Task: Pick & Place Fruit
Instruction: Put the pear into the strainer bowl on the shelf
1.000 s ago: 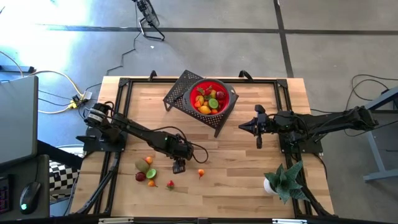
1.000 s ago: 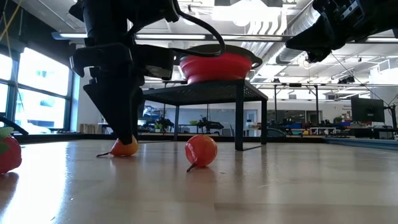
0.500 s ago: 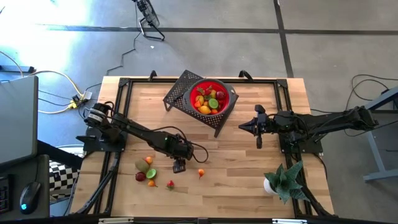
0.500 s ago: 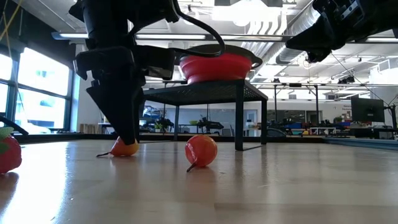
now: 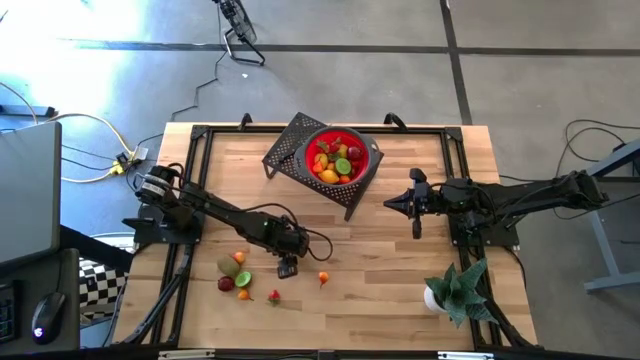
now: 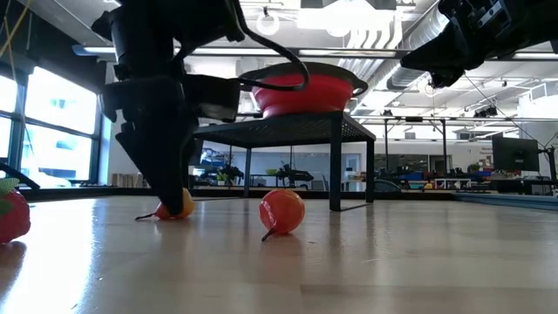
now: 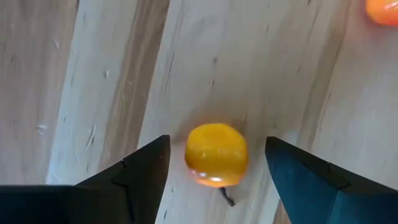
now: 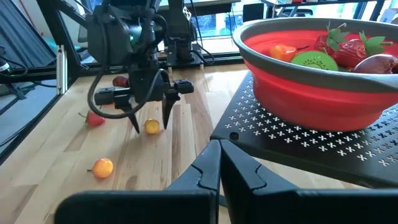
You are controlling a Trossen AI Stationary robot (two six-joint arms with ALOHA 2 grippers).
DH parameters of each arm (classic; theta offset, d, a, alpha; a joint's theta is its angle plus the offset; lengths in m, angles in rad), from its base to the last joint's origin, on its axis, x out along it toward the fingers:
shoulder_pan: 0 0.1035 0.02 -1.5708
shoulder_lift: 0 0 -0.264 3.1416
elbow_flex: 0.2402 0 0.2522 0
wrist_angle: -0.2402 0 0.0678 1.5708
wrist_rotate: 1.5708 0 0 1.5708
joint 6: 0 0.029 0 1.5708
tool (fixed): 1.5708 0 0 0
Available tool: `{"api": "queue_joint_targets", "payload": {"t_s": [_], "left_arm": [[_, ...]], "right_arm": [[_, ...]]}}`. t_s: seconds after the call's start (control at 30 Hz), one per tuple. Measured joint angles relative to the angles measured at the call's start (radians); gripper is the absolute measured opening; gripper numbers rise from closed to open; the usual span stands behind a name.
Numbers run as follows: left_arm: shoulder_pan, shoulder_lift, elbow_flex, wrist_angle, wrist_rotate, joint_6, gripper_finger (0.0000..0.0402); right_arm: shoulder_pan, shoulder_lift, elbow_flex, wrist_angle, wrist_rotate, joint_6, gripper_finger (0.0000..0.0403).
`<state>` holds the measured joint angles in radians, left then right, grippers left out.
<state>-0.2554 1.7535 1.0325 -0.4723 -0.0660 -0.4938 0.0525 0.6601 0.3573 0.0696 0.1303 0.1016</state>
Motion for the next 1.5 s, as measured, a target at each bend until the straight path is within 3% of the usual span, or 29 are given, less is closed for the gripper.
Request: {"api": "queue_joint_targets", "payload": {"t_s": [0.77, 1.17, 1.5], "left_arm": [[0.000, 0.000, -0.002, 0.002, 0.012, 0.014, 0.0255], [0.000, 0.000, -0.002, 0.002, 0.013, 0.012, 0.0166], [0.000, -0.001, -0.002, 0.003, 0.013, 0.007, 0.0147]], "right_arm": [[0.000, 0.000, 0.000, 0.000, 0.000, 0.000, 0.0003], [0.000, 0.000, 0.000, 0.000, 0.000, 0.000, 0.0002], [0.000, 0.000, 0.000, 0.000, 0.000, 0.000, 0.0002]]}}
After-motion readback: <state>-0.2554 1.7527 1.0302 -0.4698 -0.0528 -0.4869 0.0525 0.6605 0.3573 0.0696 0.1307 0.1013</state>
